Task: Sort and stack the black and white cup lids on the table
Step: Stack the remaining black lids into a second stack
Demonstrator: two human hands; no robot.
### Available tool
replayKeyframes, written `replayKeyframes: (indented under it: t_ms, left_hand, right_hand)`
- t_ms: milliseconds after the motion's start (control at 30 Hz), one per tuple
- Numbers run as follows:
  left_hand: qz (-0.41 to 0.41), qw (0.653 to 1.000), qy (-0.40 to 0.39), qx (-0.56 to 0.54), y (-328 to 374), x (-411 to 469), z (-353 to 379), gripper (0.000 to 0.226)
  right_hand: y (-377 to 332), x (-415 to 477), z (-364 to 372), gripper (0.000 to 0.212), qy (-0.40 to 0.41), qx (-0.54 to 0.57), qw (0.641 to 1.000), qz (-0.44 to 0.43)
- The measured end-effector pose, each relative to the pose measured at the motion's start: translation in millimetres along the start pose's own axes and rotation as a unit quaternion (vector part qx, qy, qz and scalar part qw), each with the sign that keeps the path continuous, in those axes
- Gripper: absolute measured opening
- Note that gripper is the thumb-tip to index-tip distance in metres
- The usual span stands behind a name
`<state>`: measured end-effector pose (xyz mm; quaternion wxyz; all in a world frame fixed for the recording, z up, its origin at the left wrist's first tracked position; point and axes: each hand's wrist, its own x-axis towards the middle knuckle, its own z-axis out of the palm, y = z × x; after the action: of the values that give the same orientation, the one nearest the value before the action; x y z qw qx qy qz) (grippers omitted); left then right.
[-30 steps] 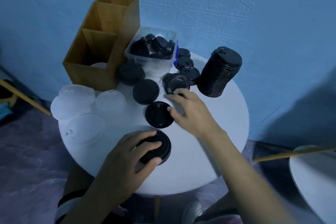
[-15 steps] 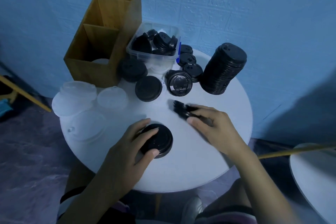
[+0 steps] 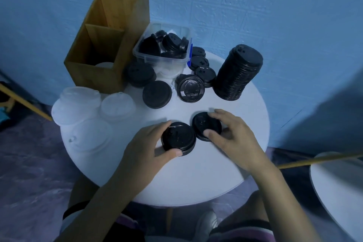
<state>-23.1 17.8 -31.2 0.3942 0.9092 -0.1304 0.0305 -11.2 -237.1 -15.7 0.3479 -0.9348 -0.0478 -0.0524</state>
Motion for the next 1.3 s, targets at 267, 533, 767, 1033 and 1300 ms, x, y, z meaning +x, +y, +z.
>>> replayKeyframes:
  t_ms: [267, 533, 767, 1033, 1300]
  left_hand:
    - [0.017, 1.0, -0.003, 0.019, -0.8, 3.3, 0.0, 0.074]
    - [-0.004, 0.999, -0.025, -0.022, -2.7, 3.0, 0.3, 0.091]
    - [0.025, 0.999, -0.04, -0.017, -2.1, 3.1, -2.8, 0.081]
    - [0.04, 0.998, -0.044, -0.016, -2.4, 3.2, -5.1, 0.075]
    - [0.05, 0.995, -0.075, 0.046, -10.1, 9.1, -8.8, 0.072]
  right_hand:
    - [-15.9, 2.0, -2.5, 0.045, 0.01, 0.12, 0.993, -0.001]
    - [-35.9, 1.5, 5.5, 0.055, -0.178, 0.069, 0.98, -0.061]
    - [-36.0, -6.1, 8.1, 0.047, -0.178, 0.103, 0.978, -0.042]
    - [-29.2, -13.2, 15.6, 0.059, -0.153, 0.142, 0.978, 0.014]
    - [-28.1, -12.0, 17.5, 0.069, -0.15, 0.087, 0.985, -0.001]
